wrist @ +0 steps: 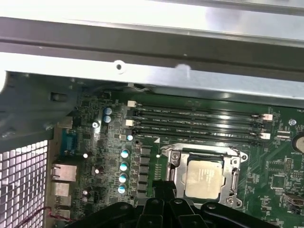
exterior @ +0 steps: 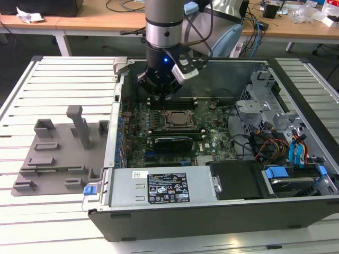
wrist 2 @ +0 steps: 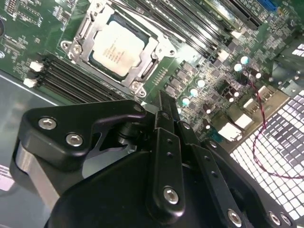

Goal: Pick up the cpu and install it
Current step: 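Install the first cpu locking lever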

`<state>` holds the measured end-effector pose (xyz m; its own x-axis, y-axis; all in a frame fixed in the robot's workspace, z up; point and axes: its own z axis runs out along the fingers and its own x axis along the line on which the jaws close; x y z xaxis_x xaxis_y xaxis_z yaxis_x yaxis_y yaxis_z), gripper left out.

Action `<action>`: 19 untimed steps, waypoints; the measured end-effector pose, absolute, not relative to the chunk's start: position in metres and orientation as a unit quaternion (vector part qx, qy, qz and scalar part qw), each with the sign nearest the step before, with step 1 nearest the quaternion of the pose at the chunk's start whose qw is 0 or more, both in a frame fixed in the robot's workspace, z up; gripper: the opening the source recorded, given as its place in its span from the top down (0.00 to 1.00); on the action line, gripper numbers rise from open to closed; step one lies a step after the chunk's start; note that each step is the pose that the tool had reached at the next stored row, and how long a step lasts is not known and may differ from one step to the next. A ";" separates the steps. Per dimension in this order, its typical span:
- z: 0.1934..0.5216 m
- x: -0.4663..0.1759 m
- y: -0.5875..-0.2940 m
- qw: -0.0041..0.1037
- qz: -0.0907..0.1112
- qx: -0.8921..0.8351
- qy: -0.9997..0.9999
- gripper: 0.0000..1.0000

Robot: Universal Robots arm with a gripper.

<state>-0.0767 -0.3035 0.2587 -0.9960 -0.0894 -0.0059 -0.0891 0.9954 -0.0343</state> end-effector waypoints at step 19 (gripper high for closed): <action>0.259 -0.085 -0.280 0.004 -0.011 -0.045 0.999 0.89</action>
